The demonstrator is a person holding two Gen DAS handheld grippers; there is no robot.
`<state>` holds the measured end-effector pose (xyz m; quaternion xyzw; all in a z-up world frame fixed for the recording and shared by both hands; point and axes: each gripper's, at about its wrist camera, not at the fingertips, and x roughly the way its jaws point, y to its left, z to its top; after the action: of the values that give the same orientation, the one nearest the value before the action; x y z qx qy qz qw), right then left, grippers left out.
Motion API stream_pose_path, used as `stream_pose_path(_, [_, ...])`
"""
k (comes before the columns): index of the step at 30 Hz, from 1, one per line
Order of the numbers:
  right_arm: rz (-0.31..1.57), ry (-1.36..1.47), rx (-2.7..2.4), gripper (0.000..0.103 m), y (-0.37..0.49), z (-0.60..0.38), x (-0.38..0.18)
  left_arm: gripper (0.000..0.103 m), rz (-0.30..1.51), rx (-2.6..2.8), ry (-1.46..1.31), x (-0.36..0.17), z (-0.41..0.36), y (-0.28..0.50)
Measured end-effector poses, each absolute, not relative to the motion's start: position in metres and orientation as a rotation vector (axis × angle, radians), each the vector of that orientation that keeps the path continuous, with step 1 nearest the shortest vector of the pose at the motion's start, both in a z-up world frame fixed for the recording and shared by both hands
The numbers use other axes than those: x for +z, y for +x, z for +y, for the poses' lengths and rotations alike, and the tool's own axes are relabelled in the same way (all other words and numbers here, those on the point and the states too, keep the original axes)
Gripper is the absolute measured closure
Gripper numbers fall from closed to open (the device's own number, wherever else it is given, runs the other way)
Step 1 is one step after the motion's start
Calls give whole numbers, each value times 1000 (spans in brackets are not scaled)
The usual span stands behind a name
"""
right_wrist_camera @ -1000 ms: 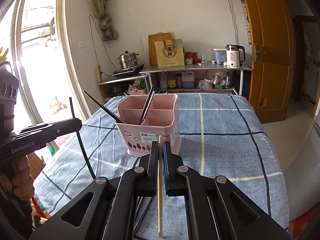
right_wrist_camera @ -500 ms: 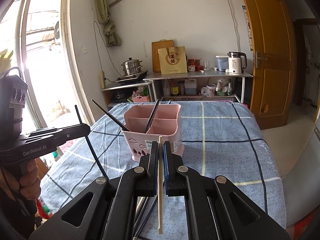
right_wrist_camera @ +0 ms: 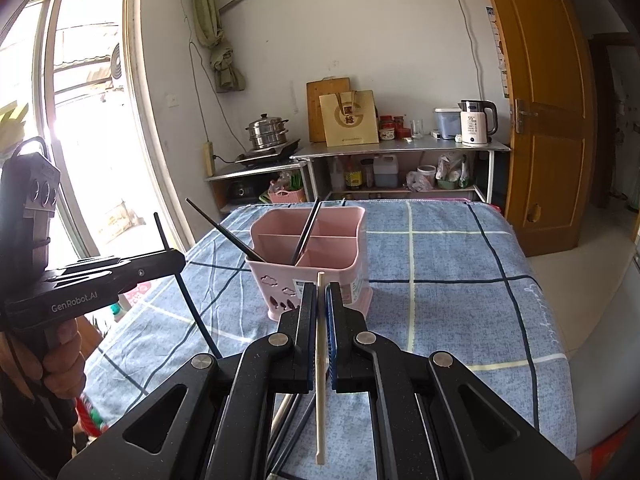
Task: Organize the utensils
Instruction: 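Lift both held chopsticks and carry them over the pink basket, then lower both chopsticks into the basket and open both tools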
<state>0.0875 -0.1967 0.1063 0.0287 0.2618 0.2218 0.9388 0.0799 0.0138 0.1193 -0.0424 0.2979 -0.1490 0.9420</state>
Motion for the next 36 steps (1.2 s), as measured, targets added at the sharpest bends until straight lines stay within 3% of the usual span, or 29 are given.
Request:
stream_pose_path(14, [499, 31, 472, 99, 88, -192, 121, 98, 604, -306, -76, 131, 19, 90])
stream_pose_path(36, [331, 39, 562, 99, 161, -140, 191, 98, 517, -280, -90, 213, 43, 163])
